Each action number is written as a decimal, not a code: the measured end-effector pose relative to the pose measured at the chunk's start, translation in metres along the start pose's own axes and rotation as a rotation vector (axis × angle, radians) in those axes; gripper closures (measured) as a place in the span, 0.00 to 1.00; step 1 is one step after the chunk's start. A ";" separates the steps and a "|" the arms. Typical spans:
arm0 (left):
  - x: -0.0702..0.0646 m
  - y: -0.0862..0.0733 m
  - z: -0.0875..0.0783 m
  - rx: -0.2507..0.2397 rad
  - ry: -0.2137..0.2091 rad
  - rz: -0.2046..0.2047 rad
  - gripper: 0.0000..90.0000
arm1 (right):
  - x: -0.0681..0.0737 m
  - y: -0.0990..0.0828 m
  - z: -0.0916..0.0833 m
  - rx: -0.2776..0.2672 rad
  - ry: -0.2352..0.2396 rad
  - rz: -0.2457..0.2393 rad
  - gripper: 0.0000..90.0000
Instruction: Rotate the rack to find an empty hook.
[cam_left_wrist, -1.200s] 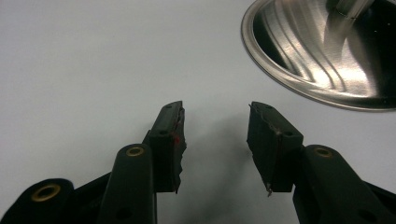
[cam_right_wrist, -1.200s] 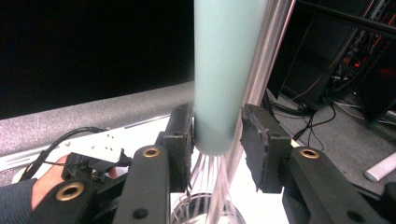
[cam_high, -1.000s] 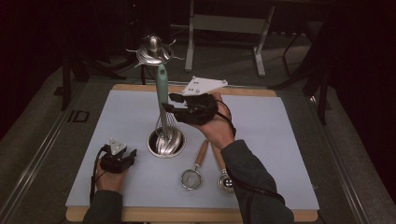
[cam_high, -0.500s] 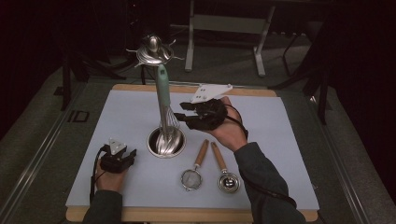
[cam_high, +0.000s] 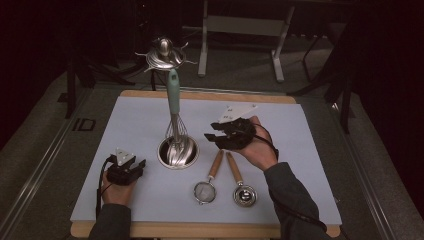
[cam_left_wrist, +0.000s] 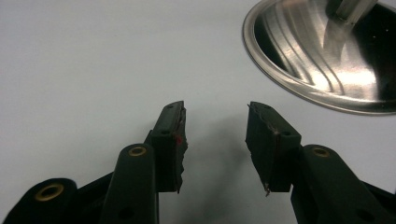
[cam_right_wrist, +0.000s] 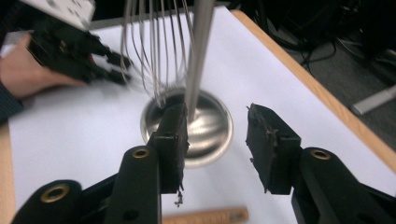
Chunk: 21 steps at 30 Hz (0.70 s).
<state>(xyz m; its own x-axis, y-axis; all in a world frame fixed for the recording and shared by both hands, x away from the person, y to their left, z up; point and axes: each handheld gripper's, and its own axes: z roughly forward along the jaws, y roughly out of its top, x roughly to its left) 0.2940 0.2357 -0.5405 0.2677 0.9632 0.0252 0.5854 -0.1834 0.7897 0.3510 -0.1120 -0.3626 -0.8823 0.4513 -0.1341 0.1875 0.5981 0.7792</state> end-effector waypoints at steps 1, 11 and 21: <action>0.000 0.000 0.000 -0.009 -0.001 -0.010 0.65 | -0.001 -0.008 -0.002 0.000 -0.003 0.010 0.63; -0.013 0.017 -0.023 -0.128 -0.033 0.014 0.67 | -0.010 -0.074 -0.016 0.053 -0.082 0.117 0.62; -0.014 0.045 -0.051 -0.272 -0.155 -0.039 0.76 | -0.011 -0.156 -0.022 0.089 -0.185 0.268 0.62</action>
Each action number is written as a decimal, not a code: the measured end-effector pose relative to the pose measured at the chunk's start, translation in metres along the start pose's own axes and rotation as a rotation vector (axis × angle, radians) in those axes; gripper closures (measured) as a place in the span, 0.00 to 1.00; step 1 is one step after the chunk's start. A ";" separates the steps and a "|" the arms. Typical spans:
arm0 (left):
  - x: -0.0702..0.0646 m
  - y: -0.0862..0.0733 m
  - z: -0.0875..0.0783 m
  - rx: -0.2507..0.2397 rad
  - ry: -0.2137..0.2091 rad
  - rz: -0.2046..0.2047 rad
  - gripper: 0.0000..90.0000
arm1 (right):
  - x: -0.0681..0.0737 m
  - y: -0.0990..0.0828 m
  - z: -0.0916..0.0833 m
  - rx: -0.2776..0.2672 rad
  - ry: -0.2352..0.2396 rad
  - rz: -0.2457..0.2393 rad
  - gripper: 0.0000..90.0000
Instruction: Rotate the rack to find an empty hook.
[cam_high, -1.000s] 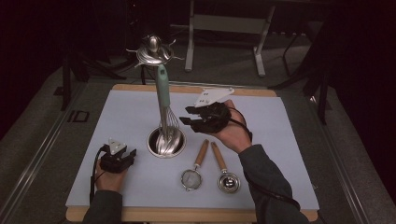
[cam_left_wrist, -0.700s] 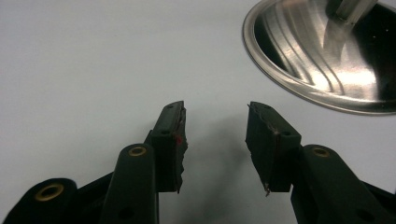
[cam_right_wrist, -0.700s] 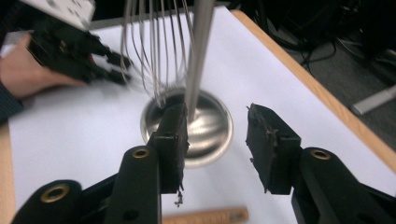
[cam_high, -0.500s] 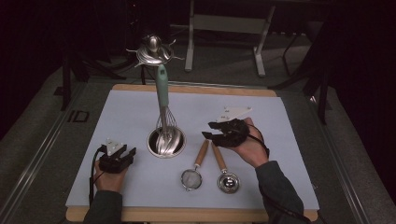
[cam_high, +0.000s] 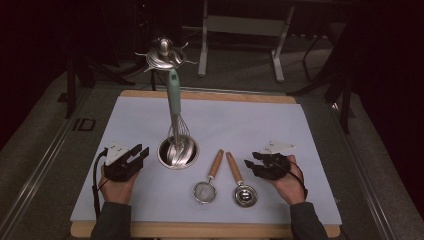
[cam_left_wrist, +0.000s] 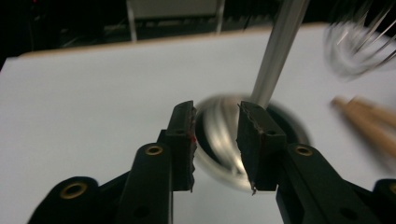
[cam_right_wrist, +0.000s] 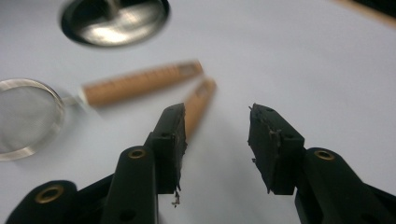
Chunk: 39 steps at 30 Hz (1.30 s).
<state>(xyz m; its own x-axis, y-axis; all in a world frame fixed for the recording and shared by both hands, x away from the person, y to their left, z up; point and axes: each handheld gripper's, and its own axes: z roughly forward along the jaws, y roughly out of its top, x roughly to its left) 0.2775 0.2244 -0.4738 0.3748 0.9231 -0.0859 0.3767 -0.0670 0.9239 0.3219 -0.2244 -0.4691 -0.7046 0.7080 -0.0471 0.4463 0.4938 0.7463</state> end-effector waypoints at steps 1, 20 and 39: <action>-0.001 0.005 -0.003 -0.021 -0.008 -0.004 0.77 | -0.002 -0.005 0.001 -0.001 -0.005 0.010 0.62; -0.031 0.096 -0.029 -0.398 -0.104 0.058 1.00 | -0.023 -0.039 -0.001 0.010 -0.042 0.136 0.61; -0.055 0.160 -0.035 -0.624 -0.122 0.121 1.00 | -0.027 -0.045 -0.006 0.007 -0.058 0.163 0.61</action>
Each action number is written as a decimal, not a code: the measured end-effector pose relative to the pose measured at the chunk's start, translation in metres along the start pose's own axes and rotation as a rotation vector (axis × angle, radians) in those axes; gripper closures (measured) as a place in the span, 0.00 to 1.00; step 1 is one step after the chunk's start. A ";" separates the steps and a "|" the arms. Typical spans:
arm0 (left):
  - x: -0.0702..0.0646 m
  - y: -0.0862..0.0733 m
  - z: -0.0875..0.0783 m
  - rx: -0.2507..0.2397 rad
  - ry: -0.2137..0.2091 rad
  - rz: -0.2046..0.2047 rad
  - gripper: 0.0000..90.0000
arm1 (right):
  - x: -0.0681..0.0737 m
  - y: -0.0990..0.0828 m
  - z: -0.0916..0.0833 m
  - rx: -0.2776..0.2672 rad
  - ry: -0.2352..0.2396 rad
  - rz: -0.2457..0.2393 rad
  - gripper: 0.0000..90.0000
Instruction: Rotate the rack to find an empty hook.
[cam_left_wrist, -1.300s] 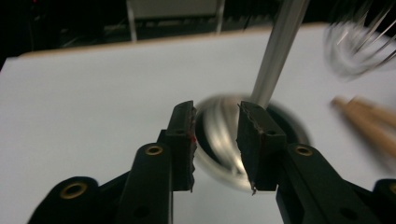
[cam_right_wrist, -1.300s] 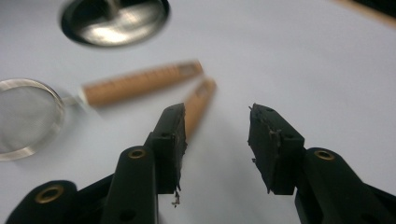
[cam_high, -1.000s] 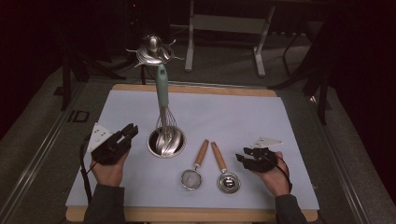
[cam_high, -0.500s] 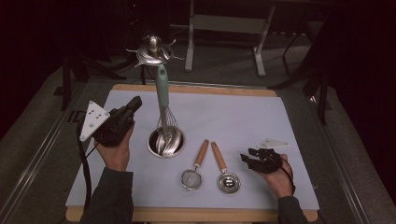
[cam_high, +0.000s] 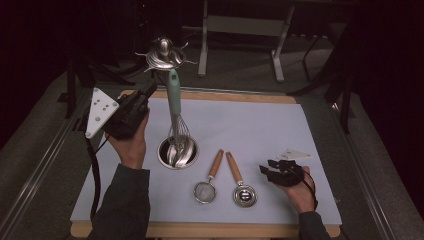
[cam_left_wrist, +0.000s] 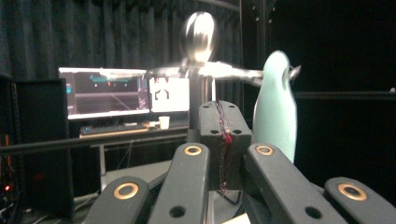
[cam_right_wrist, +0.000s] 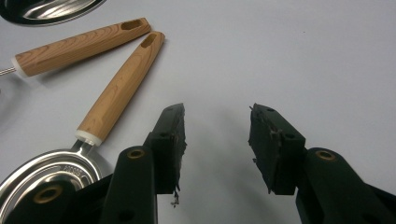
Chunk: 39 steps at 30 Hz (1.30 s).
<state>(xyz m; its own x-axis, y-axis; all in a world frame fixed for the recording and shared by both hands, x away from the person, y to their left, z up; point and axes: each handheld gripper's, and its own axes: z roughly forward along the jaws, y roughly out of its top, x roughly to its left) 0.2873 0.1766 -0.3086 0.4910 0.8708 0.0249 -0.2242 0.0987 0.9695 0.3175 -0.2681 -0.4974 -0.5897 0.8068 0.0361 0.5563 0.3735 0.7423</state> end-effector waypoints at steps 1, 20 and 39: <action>-0.001 0.002 0.000 -0.007 -0.001 0.001 1.00 | 0.000 0.000 0.000 0.000 -0.002 -0.001 0.61; 0.016 0.012 0.008 -0.010 0.077 -0.003 1.00 | -0.004 -0.002 -0.004 -0.012 -0.010 0.014 0.61; 0.039 0.013 0.027 0.049 0.120 0.000 1.00 | -0.004 -0.003 -0.003 -0.008 -0.011 0.015 0.61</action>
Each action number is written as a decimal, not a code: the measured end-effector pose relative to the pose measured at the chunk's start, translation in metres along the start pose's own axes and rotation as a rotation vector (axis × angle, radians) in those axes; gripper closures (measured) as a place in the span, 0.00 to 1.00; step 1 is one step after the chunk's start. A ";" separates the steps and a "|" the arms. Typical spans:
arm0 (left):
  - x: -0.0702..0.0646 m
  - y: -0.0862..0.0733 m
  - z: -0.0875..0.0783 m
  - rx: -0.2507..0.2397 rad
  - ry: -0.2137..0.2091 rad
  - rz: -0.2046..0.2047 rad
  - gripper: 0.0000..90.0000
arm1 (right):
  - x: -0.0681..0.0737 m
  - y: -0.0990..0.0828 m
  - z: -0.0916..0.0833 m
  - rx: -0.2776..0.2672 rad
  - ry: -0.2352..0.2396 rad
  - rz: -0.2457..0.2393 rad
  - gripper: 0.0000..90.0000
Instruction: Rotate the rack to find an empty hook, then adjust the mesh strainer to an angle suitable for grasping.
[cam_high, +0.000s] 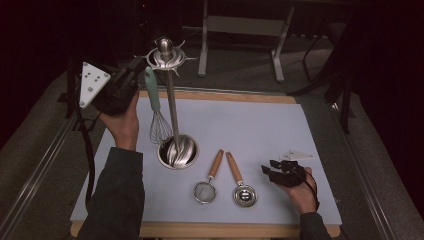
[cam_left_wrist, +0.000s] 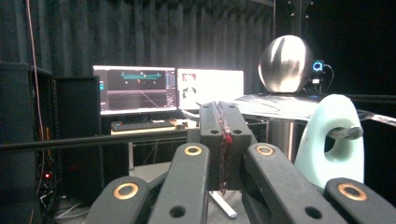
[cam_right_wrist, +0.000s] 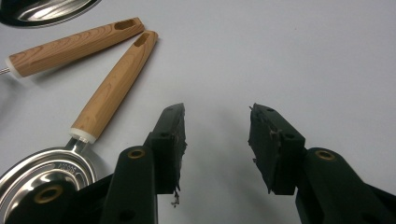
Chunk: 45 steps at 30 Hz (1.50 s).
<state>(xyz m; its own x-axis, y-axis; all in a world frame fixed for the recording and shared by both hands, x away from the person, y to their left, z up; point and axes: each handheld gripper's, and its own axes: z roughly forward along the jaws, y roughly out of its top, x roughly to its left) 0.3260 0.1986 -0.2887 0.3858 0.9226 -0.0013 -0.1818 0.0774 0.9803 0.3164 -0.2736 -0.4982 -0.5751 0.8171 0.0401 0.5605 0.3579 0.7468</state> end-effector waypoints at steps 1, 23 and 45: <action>0.001 -0.001 0.000 0.002 -0.001 -0.003 1.00 | 0.000 0.000 0.000 0.001 0.000 -0.001 0.61; 0.008 -0.002 -0.012 0.029 -0.004 0.003 0.98 | -0.001 -0.001 0.001 0.008 0.002 0.000 0.61; 0.045 -0.075 -0.056 0.246 0.076 -0.042 0.94 | 0.007 0.002 0.002 0.006 0.023 -0.004 0.61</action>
<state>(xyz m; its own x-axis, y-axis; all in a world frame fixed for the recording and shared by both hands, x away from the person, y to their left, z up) 0.3067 0.2558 -0.3730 0.3173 0.9471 -0.0485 0.0617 0.0304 0.9976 0.3147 -0.2666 -0.4982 -0.5908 0.8051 0.0520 0.5617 0.3641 0.7429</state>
